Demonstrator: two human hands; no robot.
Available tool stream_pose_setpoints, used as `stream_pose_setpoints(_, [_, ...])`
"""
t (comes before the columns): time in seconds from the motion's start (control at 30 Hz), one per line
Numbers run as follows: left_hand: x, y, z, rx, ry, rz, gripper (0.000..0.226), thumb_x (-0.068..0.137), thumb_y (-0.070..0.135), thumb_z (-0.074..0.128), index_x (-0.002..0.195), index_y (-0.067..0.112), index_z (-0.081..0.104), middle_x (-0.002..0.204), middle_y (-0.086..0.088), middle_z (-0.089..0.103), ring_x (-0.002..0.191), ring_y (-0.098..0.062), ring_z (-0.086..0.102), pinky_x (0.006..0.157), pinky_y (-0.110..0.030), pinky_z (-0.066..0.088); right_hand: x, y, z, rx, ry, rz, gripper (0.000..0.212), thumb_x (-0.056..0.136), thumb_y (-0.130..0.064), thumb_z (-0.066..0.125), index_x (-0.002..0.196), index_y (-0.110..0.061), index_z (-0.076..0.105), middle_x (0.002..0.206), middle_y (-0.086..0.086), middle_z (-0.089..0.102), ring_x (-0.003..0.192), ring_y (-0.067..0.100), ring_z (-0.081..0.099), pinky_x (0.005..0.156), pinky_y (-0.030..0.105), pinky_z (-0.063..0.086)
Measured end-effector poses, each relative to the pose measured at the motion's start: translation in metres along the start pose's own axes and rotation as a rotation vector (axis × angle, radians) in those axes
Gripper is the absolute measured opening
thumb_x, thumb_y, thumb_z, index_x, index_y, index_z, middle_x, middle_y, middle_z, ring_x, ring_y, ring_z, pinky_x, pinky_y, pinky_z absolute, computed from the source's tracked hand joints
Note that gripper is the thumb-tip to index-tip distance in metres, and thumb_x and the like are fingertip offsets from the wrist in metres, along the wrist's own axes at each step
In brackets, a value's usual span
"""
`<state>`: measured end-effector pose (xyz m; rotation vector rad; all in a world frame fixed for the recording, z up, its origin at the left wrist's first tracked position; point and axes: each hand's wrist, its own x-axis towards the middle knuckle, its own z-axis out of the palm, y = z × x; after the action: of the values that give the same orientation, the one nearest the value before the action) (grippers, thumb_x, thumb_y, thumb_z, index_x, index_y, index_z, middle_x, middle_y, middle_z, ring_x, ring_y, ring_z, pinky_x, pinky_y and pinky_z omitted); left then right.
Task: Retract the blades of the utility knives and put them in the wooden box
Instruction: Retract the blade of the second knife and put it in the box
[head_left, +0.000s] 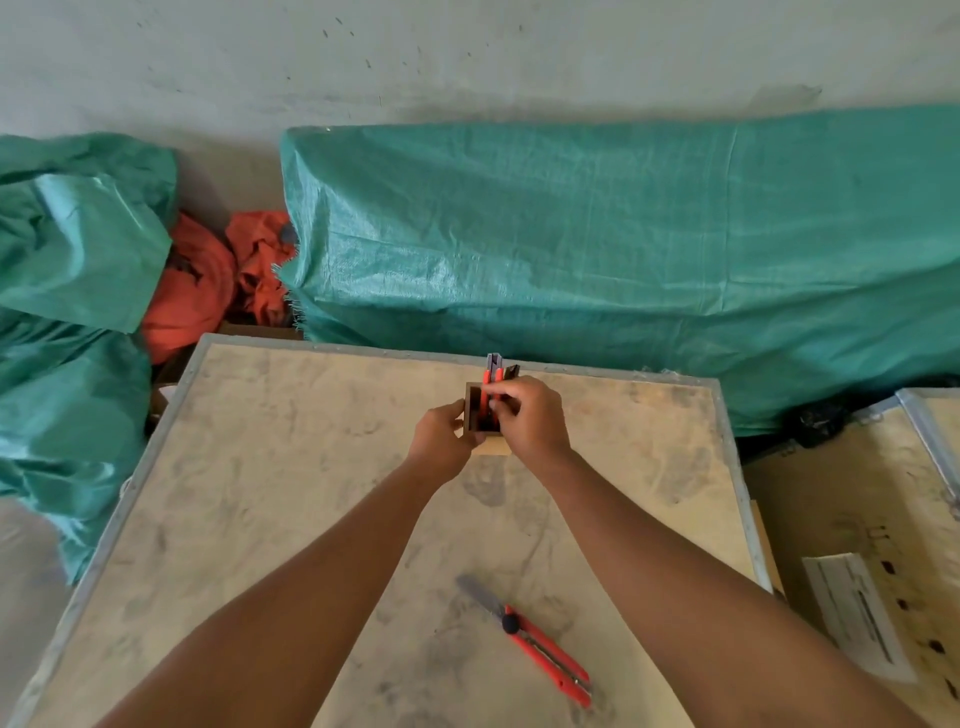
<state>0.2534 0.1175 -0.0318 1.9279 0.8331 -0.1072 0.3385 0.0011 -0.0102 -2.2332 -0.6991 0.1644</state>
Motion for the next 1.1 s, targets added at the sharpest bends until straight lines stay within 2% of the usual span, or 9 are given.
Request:
stream_pose_setpoints(0.07, [0.001, -0.004, 0.001, -0.025, -0.004, 0.007, 0.045, 0.084, 0.014, 0.074, 0.128, 0.019, 0.065, 0.122, -0.003, 0.071, 0.117, -0.024, 0.064, 0.099, -0.044, 0.053, 0.002, 0.002, 0.003, -0.015, -0.023, 0.001, 0.028, 0.086, 0.001, 0.071, 0.108, -0.014, 0.080, 0.105, 0.009, 0.078, 0.097, 0.025, 0.071, 0.088, 0.023, 0.049])
stream_pose_setpoints(0.17, [-0.001, -0.002, 0.001, -0.044, 0.006, 0.014, 0.051, 0.084, 0.013, 0.074, 0.133, 0.016, 0.061, 0.128, -0.004, 0.068, 0.119, -0.024, 0.063, 0.100, -0.044, 0.052, 0.005, 0.003, 0.004, -0.011, -0.017, 0.000, 0.028, 0.088, 0.000, 0.069, 0.110, -0.014, 0.080, 0.107, 0.009, 0.078, 0.100, 0.024, 0.071, 0.091, 0.023, 0.048])
stream_pose_setpoints(0.3, [-0.007, 0.003, 0.000, -0.072, 0.016, 0.003, 0.057, 0.085, 0.012, 0.074, 0.138, 0.014, 0.056, 0.134, -0.003, 0.064, 0.121, -0.025, 0.062, 0.102, -0.045, 0.052, 0.003, 0.002, -0.001, 0.028, 0.024, -0.016, 0.029, 0.086, 0.003, 0.069, 0.108, -0.014, 0.080, 0.107, 0.007, 0.078, 0.098, 0.021, 0.072, 0.094, 0.027, 0.054])
stream_pose_setpoints(0.43, [-0.021, 0.011, -0.003, -0.093, 0.051, 0.010, 0.067, 0.084, 0.016, 0.075, 0.145, 0.015, 0.047, 0.143, -0.001, 0.056, 0.127, -0.027, 0.057, 0.103, -0.045, 0.050, -0.010, 0.002, -0.015, 0.058, 0.059, -0.034, 0.030, 0.085, 0.004, 0.070, 0.108, -0.014, 0.079, 0.105, 0.007, 0.078, 0.088, 0.018, 0.073, 0.088, 0.027, 0.057])
stream_pose_setpoints(0.57, [-0.046, 0.016, -0.006, -0.120, 0.099, -0.008, 0.071, 0.084, 0.019, 0.077, 0.146, 0.015, 0.044, 0.146, -0.004, 0.053, 0.128, -0.025, 0.055, 0.100, -0.039, 0.050, -0.038, 0.005, -0.031, 0.059, 0.033, -0.039, 0.029, 0.086, 0.002, 0.071, 0.111, -0.011, 0.078, 0.108, 0.009, 0.078, 0.087, 0.021, 0.074, 0.085, 0.031, 0.060])
stream_pose_setpoints(0.73, [-0.095, 0.004, 0.006, -0.110, 0.132, -0.005, 0.065, 0.083, 0.022, 0.078, 0.142, 0.018, 0.051, 0.142, -0.003, 0.057, 0.126, -0.023, 0.056, 0.098, -0.039, 0.052, -0.089, 0.012, -0.046, 0.059, -0.122, 0.056, 0.030, 0.087, 0.001, 0.073, 0.114, -0.012, 0.077, 0.115, 0.009, 0.076, 0.093, 0.021, 0.072, 0.088, 0.028, 0.058])
stream_pose_setpoints(0.87, [-0.138, -0.021, 0.029, -0.113, 0.121, -0.033, 0.064, 0.081, 0.025, 0.079, 0.139, 0.018, 0.054, 0.142, -0.003, 0.057, 0.127, -0.022, 0.055, 0.102, -0.039, 0.050, -0.133, 0.027, -0.050, 0.062, -0.261, 0.140, 0.031, 0.088, -0.001, 0.073, 0.116, -0.014, 0.077, 0.117, 0.009, 0.075, 0.085, 0.018, 0.072, 0.090, 0.027, 0.057])
stream_pose_setpoints(1.0, [-0.180, -0.055, 0.061, -0.154, 0.096, -0.124, 0.063, 0.080, 0.022, 0.079, 0.138, 0.017, 0.055, 0.140, -0.005, 0.059, 0.127, -0.024, 0.055, 0.101, -0.043, 0.051, -0.173, 0.043, -0.046, 0.045, -0.410, 0.215, 0.031, 0.089, -0.003, 0.073, 0.116, -0.016, 0.076, 0.118, 0.006, 0.074, 0.097, 0.022, 0.074, 0.090, 0.024, 0.052])
stream_pose_setpoints(1.1, [-0.208, -0.076, 0.090, -0.190, 0.095, -0.197, 0.064, 0.080, 0.019, 0.079, 0.138, 0.014, 0.054, 0.138, -0.008, 0.059, 0.128, -0.025, 0.055, 0.103, -0.043, 0.050, -0.195, 0.053, -0.040, 0.015, -0.508, 0.194, 0.031, 0.089, -0.002, 0.068, 0.117, -0.015, 0.076, 0.118, 0.004, 0.074, 0.107, 0.018, 0.070, 0.093, 0.023, 0.051])
